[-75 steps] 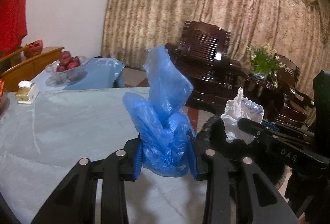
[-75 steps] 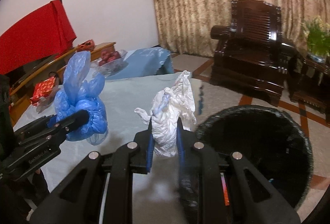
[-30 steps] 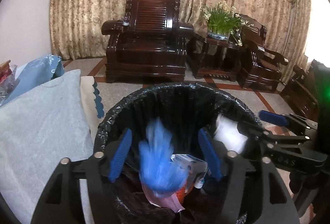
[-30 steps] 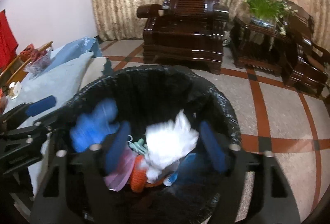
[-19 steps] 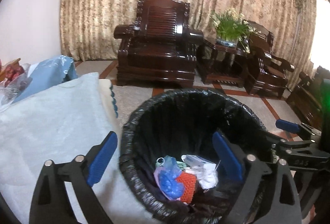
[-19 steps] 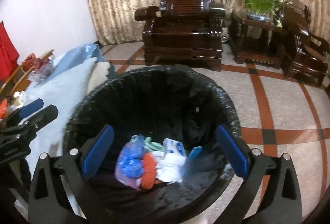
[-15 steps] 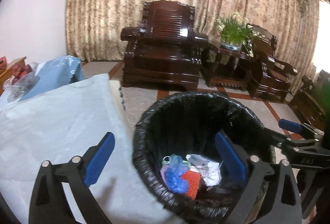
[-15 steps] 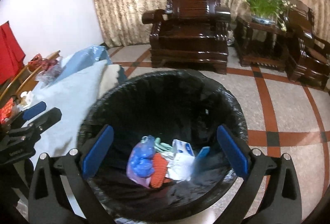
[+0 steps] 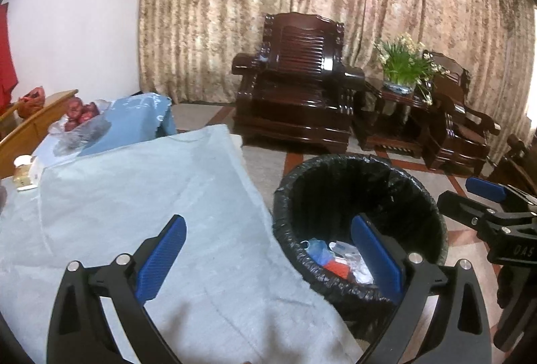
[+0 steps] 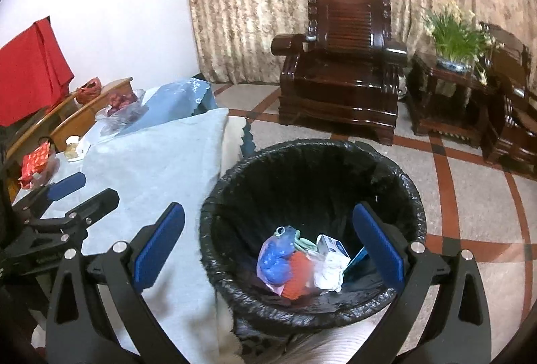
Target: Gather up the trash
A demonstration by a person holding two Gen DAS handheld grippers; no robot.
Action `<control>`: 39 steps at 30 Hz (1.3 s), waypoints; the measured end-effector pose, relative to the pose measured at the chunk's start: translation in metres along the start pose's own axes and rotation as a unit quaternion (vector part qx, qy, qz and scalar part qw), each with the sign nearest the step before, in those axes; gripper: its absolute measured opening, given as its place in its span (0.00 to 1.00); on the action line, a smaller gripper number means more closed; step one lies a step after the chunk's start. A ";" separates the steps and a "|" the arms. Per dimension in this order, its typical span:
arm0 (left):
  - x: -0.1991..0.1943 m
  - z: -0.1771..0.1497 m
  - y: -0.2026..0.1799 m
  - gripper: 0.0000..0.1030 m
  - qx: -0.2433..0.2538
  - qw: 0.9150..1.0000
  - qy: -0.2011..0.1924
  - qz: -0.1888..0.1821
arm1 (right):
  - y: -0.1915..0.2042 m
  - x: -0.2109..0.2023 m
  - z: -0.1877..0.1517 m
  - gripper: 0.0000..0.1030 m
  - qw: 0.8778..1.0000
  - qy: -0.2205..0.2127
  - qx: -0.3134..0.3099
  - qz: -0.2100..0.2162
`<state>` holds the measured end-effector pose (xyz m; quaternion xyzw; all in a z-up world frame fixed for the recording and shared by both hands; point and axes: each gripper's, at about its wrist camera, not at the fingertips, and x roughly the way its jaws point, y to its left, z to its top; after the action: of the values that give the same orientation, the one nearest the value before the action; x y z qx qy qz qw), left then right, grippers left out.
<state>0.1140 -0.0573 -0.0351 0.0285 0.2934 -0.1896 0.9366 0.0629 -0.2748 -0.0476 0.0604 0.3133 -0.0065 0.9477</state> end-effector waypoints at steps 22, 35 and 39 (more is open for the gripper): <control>-0.075 0.013 0.005 0.94 -0.010 0.998 -0.056 0.022 | 0.043 -0.052 0.016 0.95 0.998 -0.046 -0.040 0.027; -0.090 0.014 0.005 0.94 -0.011 0.997 -0.073 0.027 | 0.048 -0.059 0.019 0.95 0.997 -0.057 -0.047 0.033; -0.092 0.015 0.005 0.94 -0.011 0.997 -0.075 0.029 | 0.049 -0.060 0.017 0.95 0.997 -0.058 -0.047 0.033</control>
<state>0.0543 -0.0244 0.0289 0.0121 0.2233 -0.1606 0.9614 0.0271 -0.2297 0.0070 0.0258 0.2558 0.0362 0.9657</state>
